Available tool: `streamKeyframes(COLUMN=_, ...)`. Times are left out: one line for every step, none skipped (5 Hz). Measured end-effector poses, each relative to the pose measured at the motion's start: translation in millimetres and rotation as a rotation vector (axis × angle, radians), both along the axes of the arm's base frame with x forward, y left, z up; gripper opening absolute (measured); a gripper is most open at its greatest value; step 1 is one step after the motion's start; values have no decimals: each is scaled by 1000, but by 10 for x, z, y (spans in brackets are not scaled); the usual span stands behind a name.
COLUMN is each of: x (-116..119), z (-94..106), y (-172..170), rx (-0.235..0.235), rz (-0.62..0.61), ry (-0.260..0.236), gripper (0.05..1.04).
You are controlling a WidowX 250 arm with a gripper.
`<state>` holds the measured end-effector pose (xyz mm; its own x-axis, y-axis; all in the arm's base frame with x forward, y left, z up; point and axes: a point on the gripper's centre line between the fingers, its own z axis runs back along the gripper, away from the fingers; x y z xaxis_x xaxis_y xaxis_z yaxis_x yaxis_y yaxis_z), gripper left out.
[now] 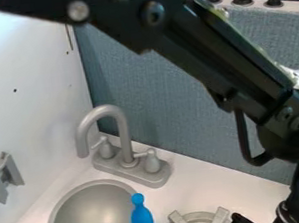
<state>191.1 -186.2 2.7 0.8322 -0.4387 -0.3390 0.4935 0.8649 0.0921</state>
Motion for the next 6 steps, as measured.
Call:
streamKeyframes(x=-31, z=-122, y=11, rx=7, rz=5, ry=23, gripper=1000)
streamKeyframes(x=-72, z=-225, y=35, rx=12, rz=2, ry=50, gripper=1000)
streamKeyframes(x=-88, z=-321, y=54, rx=15, rz=4, ry=74, gripper=1000)
streamKeyframes(x=-38, z=-403, y=72, rx=19, rz=12, ry=86, gripper=1000)
streamKeyframes(x=4, z=-452, y=34, rx=14, rz=2, ry=86, gripper=1000)
streamKeyframes(x=30, z=-533, y=43, rx=13, rz=9, ry=97, gripper=942)
